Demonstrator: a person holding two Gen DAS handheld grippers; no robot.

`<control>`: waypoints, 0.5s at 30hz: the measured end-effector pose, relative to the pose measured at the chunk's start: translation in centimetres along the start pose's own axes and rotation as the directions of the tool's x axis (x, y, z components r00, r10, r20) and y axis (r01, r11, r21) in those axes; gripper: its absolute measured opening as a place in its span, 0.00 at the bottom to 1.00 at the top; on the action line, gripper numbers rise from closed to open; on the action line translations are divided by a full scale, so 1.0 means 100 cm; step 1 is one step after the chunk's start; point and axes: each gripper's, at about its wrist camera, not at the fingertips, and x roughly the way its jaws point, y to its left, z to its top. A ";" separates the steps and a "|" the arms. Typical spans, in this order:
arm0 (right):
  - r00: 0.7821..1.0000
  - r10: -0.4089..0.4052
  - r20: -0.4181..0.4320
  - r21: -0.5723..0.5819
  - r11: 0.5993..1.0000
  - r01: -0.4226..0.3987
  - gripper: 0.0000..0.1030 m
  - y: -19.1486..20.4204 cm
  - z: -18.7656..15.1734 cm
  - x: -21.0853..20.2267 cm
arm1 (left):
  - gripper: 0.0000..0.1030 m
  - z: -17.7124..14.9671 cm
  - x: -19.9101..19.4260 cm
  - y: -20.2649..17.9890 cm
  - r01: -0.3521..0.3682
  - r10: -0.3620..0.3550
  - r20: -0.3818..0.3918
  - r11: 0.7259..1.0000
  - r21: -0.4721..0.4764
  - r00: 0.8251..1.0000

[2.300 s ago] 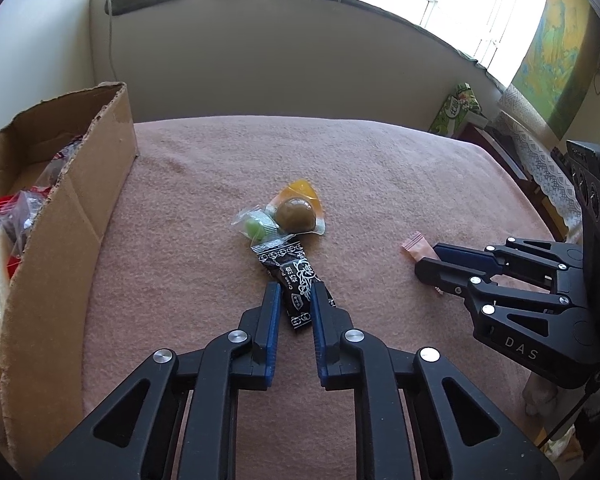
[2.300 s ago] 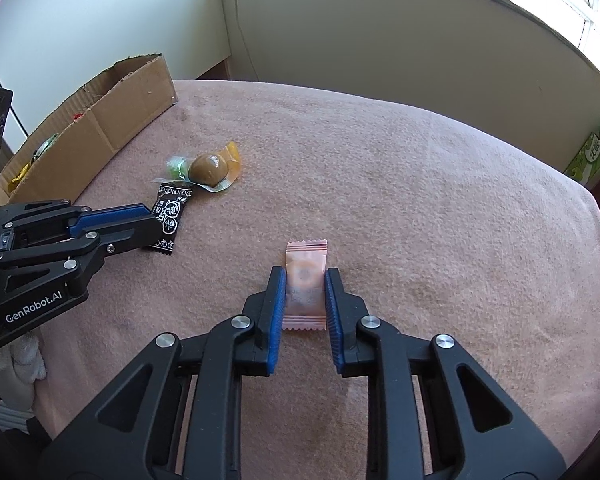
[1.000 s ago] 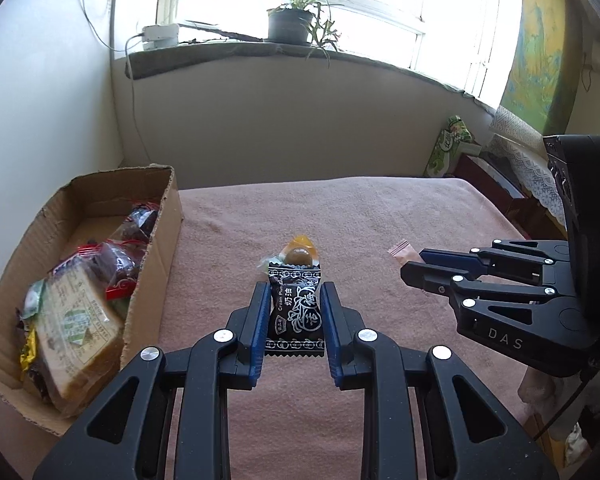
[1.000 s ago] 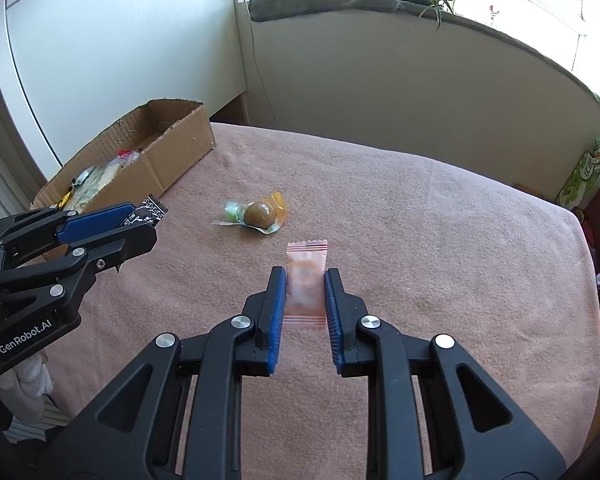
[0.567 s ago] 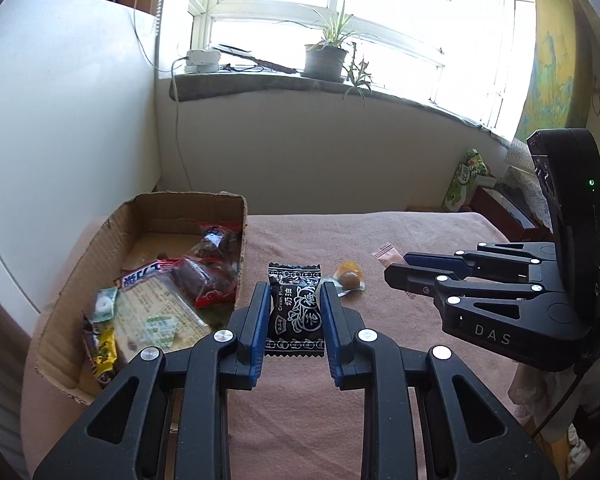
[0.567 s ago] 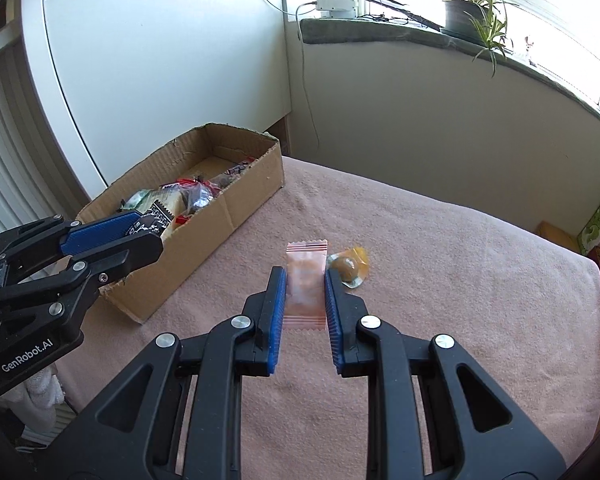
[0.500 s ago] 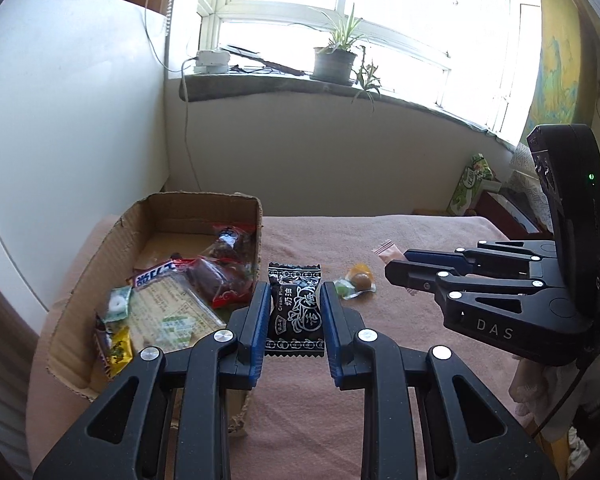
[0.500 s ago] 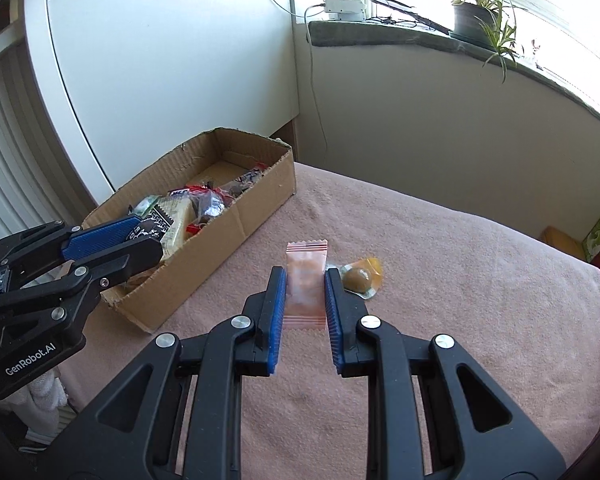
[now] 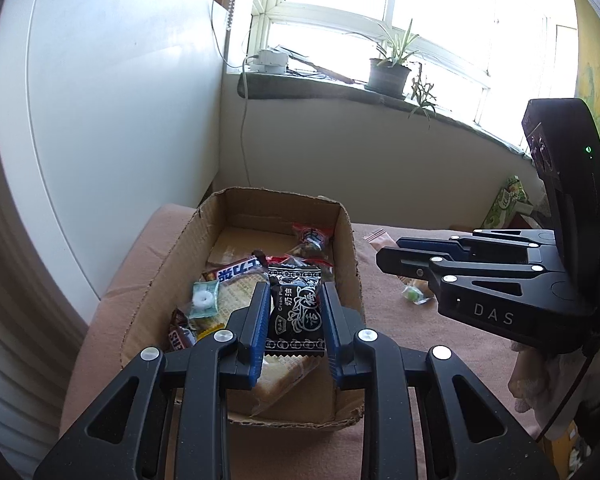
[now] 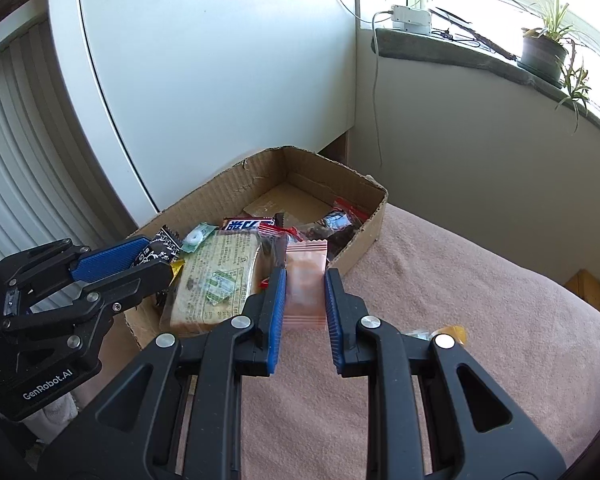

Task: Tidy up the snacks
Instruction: 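Carry the black packet in the left tool over the box while the right tool carries the pink packet, then open the left tool over the box while the right tool releases the pink packet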

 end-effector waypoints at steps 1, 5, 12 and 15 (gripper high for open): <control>1.000 0.009 -0.004 -0.001 1.000 -0.009 0.20 0.002 0.002 0.003 | 0.23 0.000 0.001 0.002 -0.003 0.003 -0.001 1.000 -0.004 1.000; 0.999 0.033 -0.014 -0.015 0.999 -0.033 0.20 0.010 0.009 0.015 | 0.23 0.000 0.004 0.010 -0.017 0.017 -0.007 1.000 -0.015 1.000; 0.996 0.079 -0.035 -0.024 0.997 -0.080 0.20 0.021 0.020 0.033 | 0.24 0.001 0.008 0.020 -0.038 0.037 -0.011 0.999 -0.035 0.999; 0.995 0.088 -0.038 -0.030 0.996 -0.089 0.20 0.024 0.023 0.038 | 0.24 0.001 0.009 0.021 -0.047 0.047 -0.011 0.998 -0.039 0.999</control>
